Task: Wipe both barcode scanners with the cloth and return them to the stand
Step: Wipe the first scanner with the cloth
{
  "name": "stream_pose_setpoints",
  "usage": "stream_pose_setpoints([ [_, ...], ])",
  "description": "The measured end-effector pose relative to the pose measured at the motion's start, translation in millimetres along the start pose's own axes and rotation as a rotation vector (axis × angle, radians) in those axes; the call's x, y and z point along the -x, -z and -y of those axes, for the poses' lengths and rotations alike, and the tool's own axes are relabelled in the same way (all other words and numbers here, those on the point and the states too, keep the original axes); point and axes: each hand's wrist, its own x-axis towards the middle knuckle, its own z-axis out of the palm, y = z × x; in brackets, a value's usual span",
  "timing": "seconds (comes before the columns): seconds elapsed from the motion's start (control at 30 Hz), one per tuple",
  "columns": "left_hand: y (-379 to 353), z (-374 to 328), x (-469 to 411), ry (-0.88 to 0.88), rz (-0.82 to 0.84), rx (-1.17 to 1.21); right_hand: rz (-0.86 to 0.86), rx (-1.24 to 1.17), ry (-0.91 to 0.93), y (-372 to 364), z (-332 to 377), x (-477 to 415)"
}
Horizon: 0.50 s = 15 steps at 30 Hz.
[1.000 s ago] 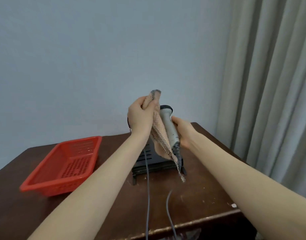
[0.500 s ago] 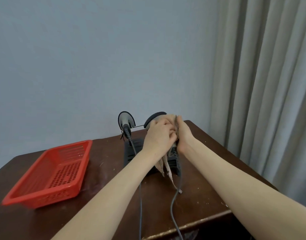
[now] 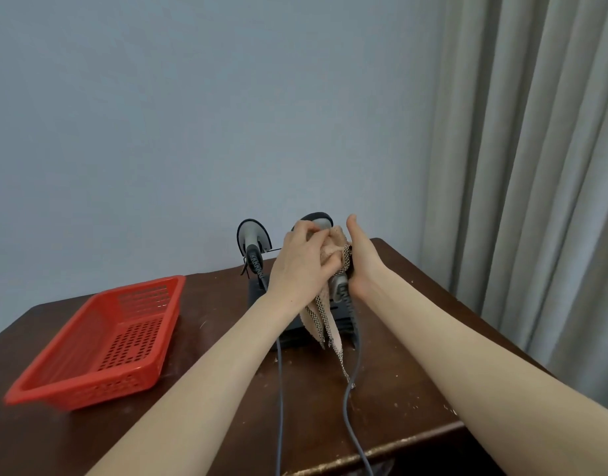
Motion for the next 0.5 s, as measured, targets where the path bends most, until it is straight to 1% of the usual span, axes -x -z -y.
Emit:
stream_pose_setpoints([
  [0.13,-6.8,-8.2,4.6,-0.069,0.004,0.030,-0.059,-0.023,0.041,1.5,1.0,1.2],
  [0.23,-10.8,-9.9,8.9,-0.156,0.005,0.017,-0.021,-0.010,-0.007,0.9,4.9,7.3],
  [0.33,-8.9,-7.3,12.9,-0.202,0.017,0.109,0.023,0.020,-0.005,2.4,5.7,14.3],
  [0.4,-1.8,-6.7,13.1,-0.137,0.023,0.238,0.010,0.033,0.012,2.6,5.2,13.8],
  [0.43,3.5,-6.3,12.0,-0.073,-0.014,0.310,-0.008,0.043,0.014,2.1,5.3,12.4],
  [0.5,14.6,-5.0,6.9,0.096,-0.184,0.413,-0.022,0.024,-0.015,0.3,7.1,11.6],
])
